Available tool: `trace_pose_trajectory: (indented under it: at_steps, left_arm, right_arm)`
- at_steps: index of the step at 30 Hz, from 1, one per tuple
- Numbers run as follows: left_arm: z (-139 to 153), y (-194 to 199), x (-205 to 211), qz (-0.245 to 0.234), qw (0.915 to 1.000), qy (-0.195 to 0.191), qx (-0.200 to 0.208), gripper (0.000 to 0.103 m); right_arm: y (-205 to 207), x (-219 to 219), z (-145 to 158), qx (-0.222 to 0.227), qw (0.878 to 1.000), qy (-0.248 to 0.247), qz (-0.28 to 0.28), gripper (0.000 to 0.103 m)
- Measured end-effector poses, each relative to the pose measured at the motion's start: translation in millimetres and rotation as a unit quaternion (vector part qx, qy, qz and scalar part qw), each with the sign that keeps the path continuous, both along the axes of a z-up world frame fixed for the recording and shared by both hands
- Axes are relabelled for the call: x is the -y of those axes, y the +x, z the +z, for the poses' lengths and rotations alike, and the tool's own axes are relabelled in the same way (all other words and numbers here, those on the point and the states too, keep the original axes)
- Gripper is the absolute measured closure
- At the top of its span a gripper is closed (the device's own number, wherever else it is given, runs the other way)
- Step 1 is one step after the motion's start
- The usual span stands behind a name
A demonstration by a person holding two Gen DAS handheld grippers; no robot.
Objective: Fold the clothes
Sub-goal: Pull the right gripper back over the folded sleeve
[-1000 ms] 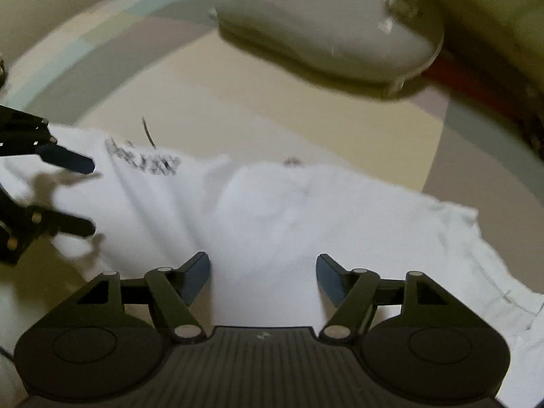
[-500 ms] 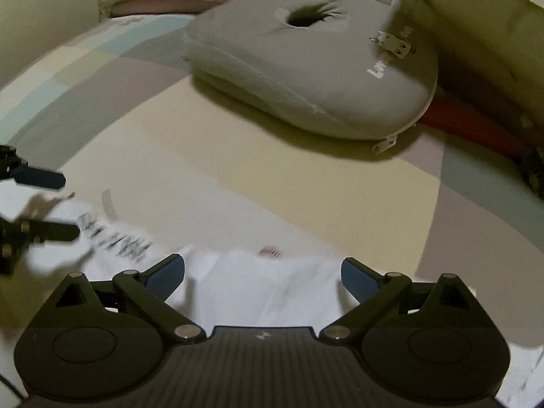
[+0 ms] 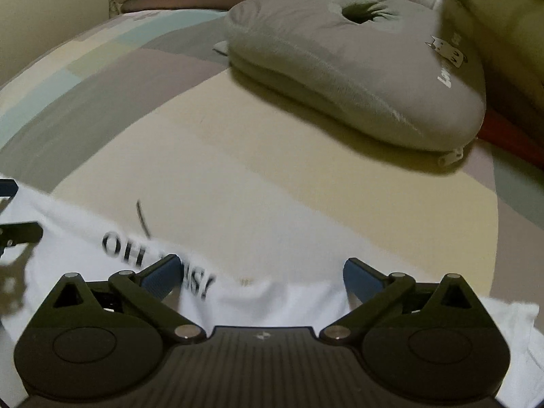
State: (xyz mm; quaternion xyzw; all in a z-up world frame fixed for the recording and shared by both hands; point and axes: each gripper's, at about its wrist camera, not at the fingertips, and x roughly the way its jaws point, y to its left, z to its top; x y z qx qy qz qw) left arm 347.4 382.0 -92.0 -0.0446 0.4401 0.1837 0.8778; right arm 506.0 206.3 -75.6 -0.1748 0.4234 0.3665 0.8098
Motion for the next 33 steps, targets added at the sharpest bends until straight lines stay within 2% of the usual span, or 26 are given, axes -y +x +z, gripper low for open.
trace_pose_trajectory:
  at_steps: [2, 5, 10, 13, 16, 17, 20, 22, 24, 27, 28, 33]
  left_arm:
    - [9, -1, -5, 0.006, 0.9999, 0.010, 0.009, 0.028]
    - [20, -21, -2, 0.004, 0.9997, 0.013, 0.020, 0.027]
    - [20, -46, 11, 0.015, 0.9996, 0.018, 0.018, 0.028]
    - [17, -54, 17, 0.020, 0.9996, 0.000, 0.021, 0.028]
    - [14, -53, 17, 0.023, 0.9996, -0.010, 0.012, 0.028]
    - [14, -54, 18, 0.024, 0.9996, -0.011, 0.008, 0.028]
    - [18, -62, 18, 0.028, 0.9994, -0.019, 0.007, 0.028]
    - [20, -64, 22, 0.023, 0.9994, -0.025, 0.011, 0.028]
    - [23, -63, 28, 0.008, 0.9993, -0.031, 0.021, 0.029]
    - [23, -56, 40, -0.016, 0.9980, -0.053, 0.029, 0.035]
    - [22, -54, 45, -0.025, 0.9974, -0.060, 0.029, 0.039]
    - [15, -40, 69, -0.064, 0.9915, -0.106, 0.038, 0.039]
  right_arm:
    - [-10, 7, 12, -0.007, 1.000, 0.018, 0.021, 0.002]
    - [-37, 22, 27, -0.031, 0.994, 0.058, 0.082, 0.002]
    - [-94, 32, 30, -0.108, 0.969, 0.112, 0.191, 0.002]
    - [-111, 20, 18, -0.131, 0.961, 0.119, 0.215, 0.004]
    - [-116, 1, 3, -0.136, 0.963, 0.093, 0.213, 0.002]
    - [-117, 0, 2, -0.135, 0.963, 0.094, 0.212, 0.002]
    - [-128, 8, 6, -0.183, 0.953, 0.096, 0.220, 0.001]
    - [-133, 12, 7, -0.189, 0.950, 0.082, 0.233, 0.004]
    - [-128, 15, 11, -0.182, 0.954, 0.082, 0.222, 0.005]
    - [-114, 22, 20, -0.170, 0.962, 0.088, 0.193, 0.005]
    - [-110, 26, 24, -0.155, 0.967, 0.085, 0.186, 0.005]
    - [-96, 55, 36, -0.082, 0.983, 0.056, 0.157, 0.005]
